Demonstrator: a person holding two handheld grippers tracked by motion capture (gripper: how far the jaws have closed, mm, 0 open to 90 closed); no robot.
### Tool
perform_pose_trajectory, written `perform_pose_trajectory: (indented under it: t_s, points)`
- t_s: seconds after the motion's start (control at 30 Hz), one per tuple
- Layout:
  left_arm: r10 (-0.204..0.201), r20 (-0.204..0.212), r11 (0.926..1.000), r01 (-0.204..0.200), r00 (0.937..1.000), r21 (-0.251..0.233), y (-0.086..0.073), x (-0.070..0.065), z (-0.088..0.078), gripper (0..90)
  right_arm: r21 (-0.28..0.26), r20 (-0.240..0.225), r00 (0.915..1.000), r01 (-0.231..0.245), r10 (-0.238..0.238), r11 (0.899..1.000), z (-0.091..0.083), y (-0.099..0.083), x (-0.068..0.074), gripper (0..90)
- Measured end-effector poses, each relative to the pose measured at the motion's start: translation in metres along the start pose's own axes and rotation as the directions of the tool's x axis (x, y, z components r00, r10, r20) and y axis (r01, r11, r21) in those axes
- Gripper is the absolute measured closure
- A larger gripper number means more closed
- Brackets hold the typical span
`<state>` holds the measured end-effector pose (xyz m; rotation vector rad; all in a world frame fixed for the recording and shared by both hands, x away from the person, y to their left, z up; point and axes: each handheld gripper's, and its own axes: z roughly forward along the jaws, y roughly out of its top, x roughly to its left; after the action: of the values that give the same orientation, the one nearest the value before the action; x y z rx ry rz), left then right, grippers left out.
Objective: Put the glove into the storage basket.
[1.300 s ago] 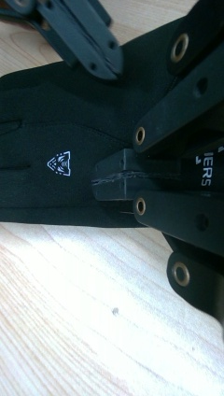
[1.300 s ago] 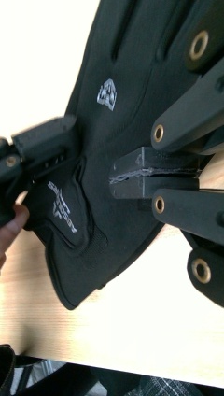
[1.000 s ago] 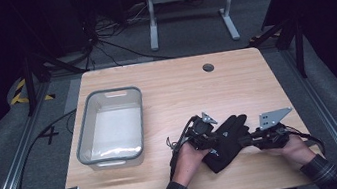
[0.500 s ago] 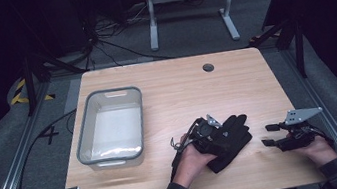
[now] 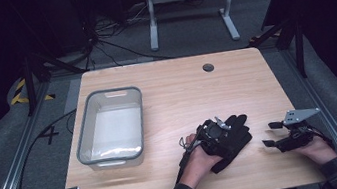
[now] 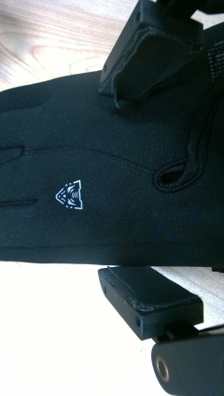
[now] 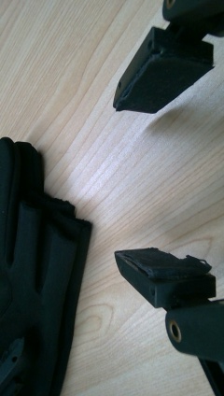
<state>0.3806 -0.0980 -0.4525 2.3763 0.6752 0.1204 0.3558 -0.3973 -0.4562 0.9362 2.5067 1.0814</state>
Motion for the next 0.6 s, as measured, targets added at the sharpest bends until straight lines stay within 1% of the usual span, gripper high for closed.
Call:
perform_pose_trajectory:
  t_s: [0.13,0.23,0.33,0.37,0.4,0.43,0.47,0.53,0.57,0.6]
  points:
    - [0.004,0.003,1.0,-0.004,1.0,0.001,-0.0027,-0.0005,0.003,14.6,0.002,0.008,1.0,0.0,0.0,1.0,0.0008,-0.0005,-0.0009,22.5]
    - [-0.002,0.007,1.0,0.002,1.0,0.001,-0.0037,0.0001,0.0037,16.5,0.001,0.013,0.9999,0.0,0.0,1.0,0.0013,-0.0009,-0.0011,21.1]
    - [0.006,0.001,1.0,-0.006,1.0,-0.007,-0.0045,-0.001,0.0037,18.6,-0.002,0.02,0.9998,0.001,-0.001,1.0,0.0022,-0.0014,-0.0016,19.4]
    - [0.013,0.004,0.9999,-0.013,0.9999,-0.001,-0.0047,-0.0015,0.0028,19.7,-0.006,0.025,0.9997,-0.001,0.001,1.0,0.0025,-0.0016,-0.0017,19.1]
    - [0.012,0.004,0.9999,-0.012,0.9999,-0.01,-0.0052,-0.0025,0.0028,22.0,-0.007,0.033,0.9995,-0.002,0.003,1.0,0.0029,-0.0018,-0.0017,19.0]
    - [0.018,0.009,0.9998,-0.018,0.9998,-0.008,-0.0054,-0.003,0.0019,24.5,-0.007,0.04,0.9992,-0.004,0.004,1.0,0.0034,-0.002,-0.0017,18.4]
    - [0.026,0.017,0.9995,-0.026,0.9995,-0.019,-0.0058,-0.004,0.0018,27.9,-0.008,0.045,0.999,-0.006,0.007,1.0,0.0041,-0.0021,-0.0015,18.0]
    - [0.036,0.032,0.9993,-0.035,0.9989,-0.011,-0.0054,-0.0049,0.0004,35.9,-0.006,0.05,0.9987,-0.006,0.006,1.0,0.0053,-0.0024,-0.0015,17.6]
    - [0.041,0.043,0.9991,-0.04,0.9982,-0.015,-0.0054,-0.0055,-0.0001,39.9,-0.005,0.052,0.9986,-0.006,0.007,1.0,0.0058,-0.0025,-0.0013,17.1]
    - [0.045,0.058,0.9989,-0.044,0.9973,-0.016,-0.0054,-0.006,-0.0004,45.9,-0.002,0.056,0.9984,-0.006,0.006,1.0,0.0066,-0.0026,-0.0009,16.6]
